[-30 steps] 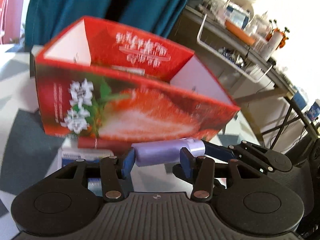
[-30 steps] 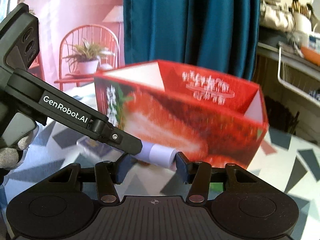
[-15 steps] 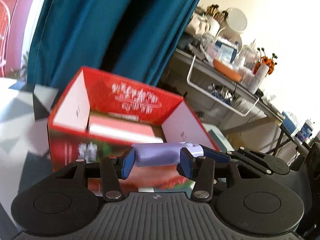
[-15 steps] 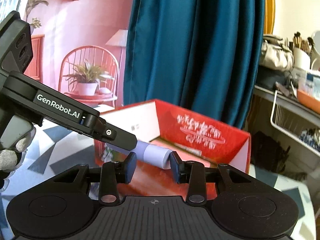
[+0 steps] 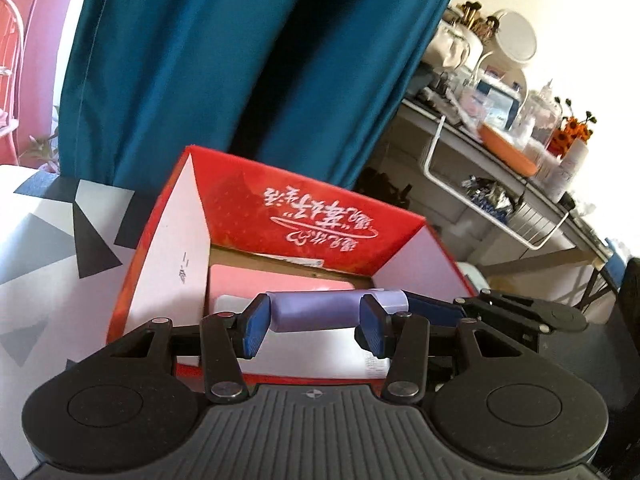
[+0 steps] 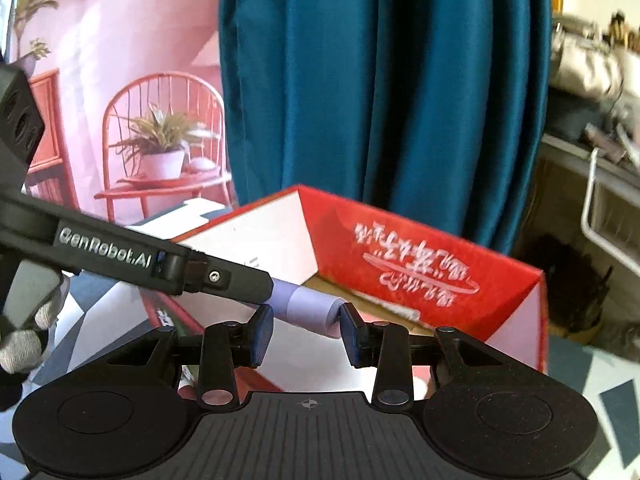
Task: Organize rigid objects
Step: 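Carry the purple power bank into the strawberry box and open the left gripper, then withdraw the left tool from the box back toward the table items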
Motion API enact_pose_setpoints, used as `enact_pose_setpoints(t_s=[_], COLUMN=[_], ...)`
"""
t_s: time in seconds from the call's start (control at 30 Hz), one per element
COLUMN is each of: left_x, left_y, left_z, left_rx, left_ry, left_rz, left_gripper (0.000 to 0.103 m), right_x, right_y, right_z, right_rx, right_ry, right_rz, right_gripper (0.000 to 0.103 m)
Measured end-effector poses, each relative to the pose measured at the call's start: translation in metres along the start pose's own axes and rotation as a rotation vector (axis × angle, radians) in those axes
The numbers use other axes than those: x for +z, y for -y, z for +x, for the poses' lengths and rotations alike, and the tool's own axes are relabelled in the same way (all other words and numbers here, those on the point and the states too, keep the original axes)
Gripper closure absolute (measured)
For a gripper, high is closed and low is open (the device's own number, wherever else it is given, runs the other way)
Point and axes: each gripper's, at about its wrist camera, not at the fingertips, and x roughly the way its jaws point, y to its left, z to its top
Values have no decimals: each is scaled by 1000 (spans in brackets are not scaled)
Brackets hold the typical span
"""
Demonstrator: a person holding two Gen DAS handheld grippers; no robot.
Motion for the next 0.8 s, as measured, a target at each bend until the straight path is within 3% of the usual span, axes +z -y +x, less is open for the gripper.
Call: enact_pose_setpoints(t_s=[0.27,0.47,0.6,0.8], left_x=[4,2,3,7], left_y=[-10,-12,-8,2], left_z=[24,29,25,9], left_rx=[-3,-10,-12,-9], left_ry=[-37,-36,-13,47], left_rz=[27,42,66,107], left_gripper=[52,52,52,41], right_x=[-3,-7,-4,-1], right_y=[28,31,26,20], right_z=[39,52,51,35], right_rx=[42,17,-29,-87], right_ry=[-116,-149,-148,-98], right_rz=[223,262,223,179], right_gripper=[68,68,62,36])
